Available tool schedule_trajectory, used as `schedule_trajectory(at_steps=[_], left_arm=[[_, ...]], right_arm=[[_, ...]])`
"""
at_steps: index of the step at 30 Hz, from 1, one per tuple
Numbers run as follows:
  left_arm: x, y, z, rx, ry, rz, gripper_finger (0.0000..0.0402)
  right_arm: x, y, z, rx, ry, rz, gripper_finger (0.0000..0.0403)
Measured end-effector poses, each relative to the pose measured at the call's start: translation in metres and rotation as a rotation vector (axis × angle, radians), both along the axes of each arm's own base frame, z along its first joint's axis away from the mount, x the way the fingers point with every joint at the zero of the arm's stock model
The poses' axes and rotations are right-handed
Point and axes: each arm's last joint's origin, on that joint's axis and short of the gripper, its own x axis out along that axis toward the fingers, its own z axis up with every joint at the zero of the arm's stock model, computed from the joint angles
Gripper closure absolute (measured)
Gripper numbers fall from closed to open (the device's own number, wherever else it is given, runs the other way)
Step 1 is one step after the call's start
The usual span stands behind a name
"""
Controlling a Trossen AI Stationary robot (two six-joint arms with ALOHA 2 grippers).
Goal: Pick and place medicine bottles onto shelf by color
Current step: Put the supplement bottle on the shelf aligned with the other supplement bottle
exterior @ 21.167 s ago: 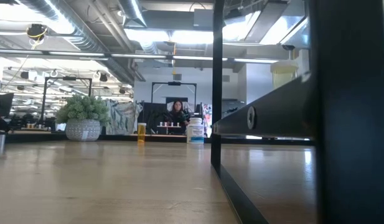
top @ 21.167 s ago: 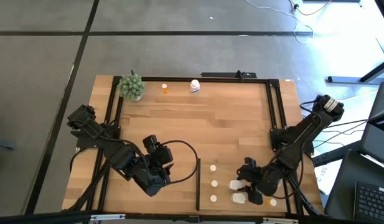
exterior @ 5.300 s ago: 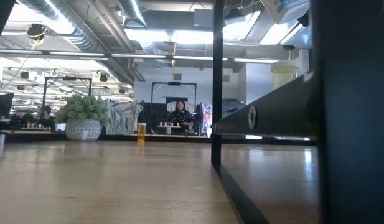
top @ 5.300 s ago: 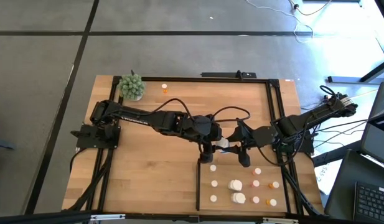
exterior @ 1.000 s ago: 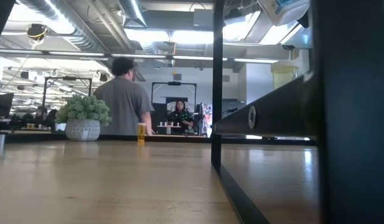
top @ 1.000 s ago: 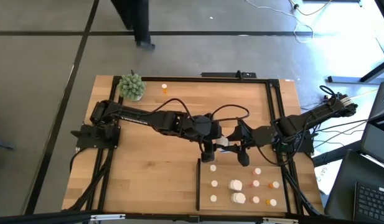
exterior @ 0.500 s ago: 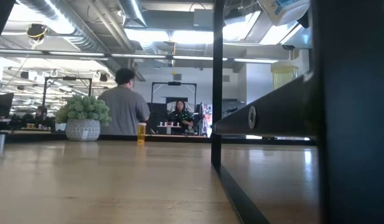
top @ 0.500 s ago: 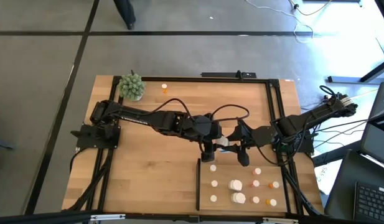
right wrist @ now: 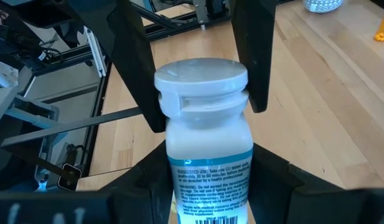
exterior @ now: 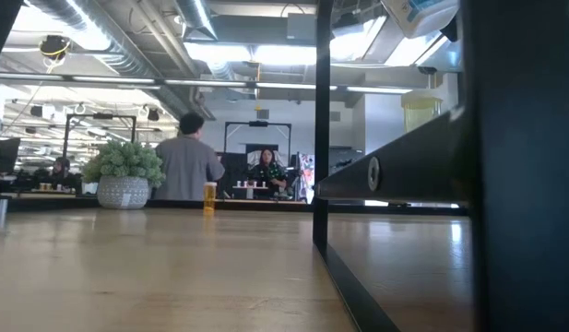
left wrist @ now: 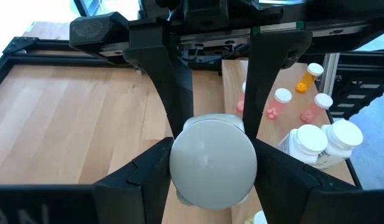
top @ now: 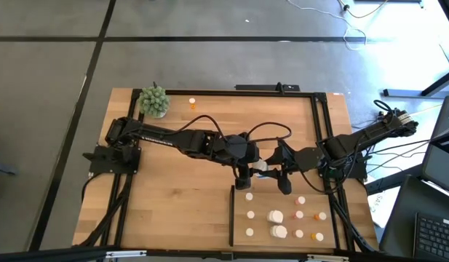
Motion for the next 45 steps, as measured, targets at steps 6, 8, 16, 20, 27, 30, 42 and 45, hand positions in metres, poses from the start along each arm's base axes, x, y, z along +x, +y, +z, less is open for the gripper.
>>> schedule_trajectory(at_steps=[6,8,16,20,27,30,42,45], left_arm=[[0.0000,0.0000,0.0000,0.000,0.000,0.000,0.0207],[0.0000,0.0000,-0.0001,0.000,0.000,0.000,0.0207],[0.0000,0.0000,0.0000,0.000,0.000,0.000,0.0207],[0.0001,0.0000,-0.0001,0.000,0.000,0.000,0.0207],[0.0000,0.0002,0.0000,0.001,0.000,0.001,0.0207],[0.0000,0.0002,0.0000,0.001,0.000,0.001,0.0207],[-0.0005,0.0001,0.0011,0.000,-0.003,0.000,0.0207],[-0.0005,0.0001,0.0010,0.000,-0.002,0.000,0.0207]], right_arm=[[0.0000,0.0000,0.0000,0.000,0.000,0.000,0.0242],[0.0000,0.0000,0.0000,0.000,0.000,0.000,0.0242],[0.0000,0.0000,0.0000,0.000,0.000,0.000,0.0242],[0.0000,0.0000,0.0000,0.000,0.000,0.000,0.0242],[0.0000,-0.0001,0.0001,-0.003,-0.001,-0.004,0.0242],[0.0000,-0.0001,0.0000,-0.003,-0.002,-0.005,0.0242],[0.0007,0.0002,0.0012,0.001,-0.016,-0.005,0.0242],[0.0008,0.0002,0.0012,0.002,-0.018,-0.005,0.0242]])
